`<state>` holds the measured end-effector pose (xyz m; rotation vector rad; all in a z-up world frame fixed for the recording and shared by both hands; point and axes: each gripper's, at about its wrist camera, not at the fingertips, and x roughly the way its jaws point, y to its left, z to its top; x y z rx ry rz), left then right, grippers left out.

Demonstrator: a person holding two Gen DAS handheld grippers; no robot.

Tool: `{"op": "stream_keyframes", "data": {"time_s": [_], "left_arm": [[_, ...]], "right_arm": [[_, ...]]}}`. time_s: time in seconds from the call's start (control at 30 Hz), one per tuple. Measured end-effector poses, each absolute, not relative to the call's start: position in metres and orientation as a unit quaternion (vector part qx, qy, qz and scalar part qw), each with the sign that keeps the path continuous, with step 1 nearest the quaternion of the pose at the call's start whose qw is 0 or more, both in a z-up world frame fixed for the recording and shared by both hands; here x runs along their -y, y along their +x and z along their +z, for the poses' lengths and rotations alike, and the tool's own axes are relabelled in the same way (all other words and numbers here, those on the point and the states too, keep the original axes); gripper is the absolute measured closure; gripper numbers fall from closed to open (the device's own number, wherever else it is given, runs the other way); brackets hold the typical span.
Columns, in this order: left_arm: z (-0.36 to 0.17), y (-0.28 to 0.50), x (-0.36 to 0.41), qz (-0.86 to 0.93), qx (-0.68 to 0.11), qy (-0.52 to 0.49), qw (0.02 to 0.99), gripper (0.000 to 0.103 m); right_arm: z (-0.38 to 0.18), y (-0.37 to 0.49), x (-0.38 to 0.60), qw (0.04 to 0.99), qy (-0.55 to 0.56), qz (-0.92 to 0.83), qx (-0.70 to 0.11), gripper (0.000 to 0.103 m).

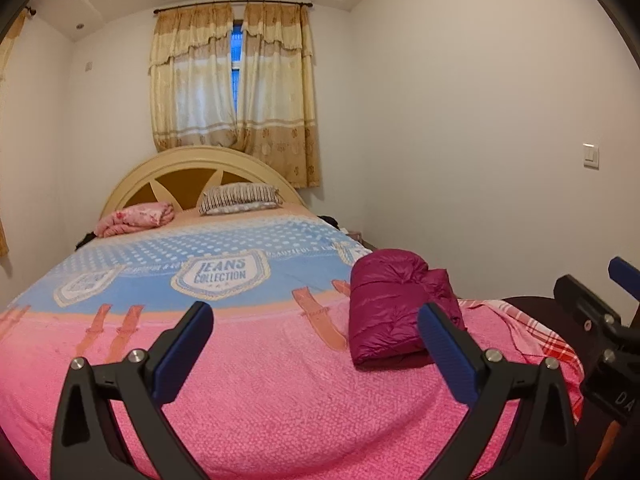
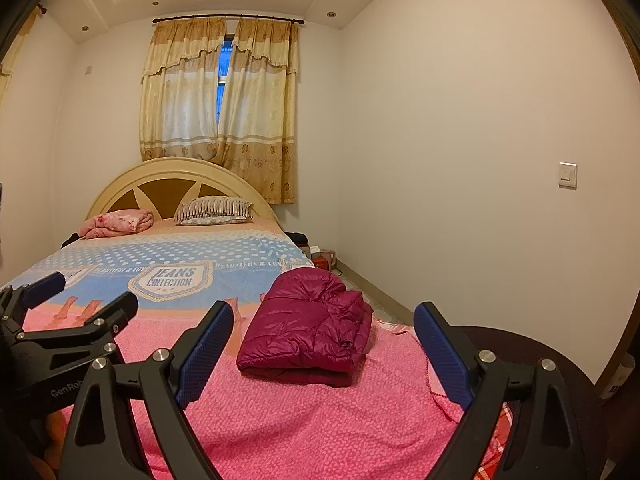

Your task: Fold large clothes

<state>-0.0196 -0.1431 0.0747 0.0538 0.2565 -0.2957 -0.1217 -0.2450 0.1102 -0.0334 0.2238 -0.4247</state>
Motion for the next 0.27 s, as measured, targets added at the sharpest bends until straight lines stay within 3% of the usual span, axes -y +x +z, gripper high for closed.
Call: {"op": "stream_keyframes", "data": {"time_s": [0.27], "left_arm": [[0.072,-0.008,0.143,-0.141,-0.156,0.027,0.977,0.000]], "right_arm": [[0.106,-0.120,0.251,0.970,-0.010,-0.211,-0.118,0.011]]}}
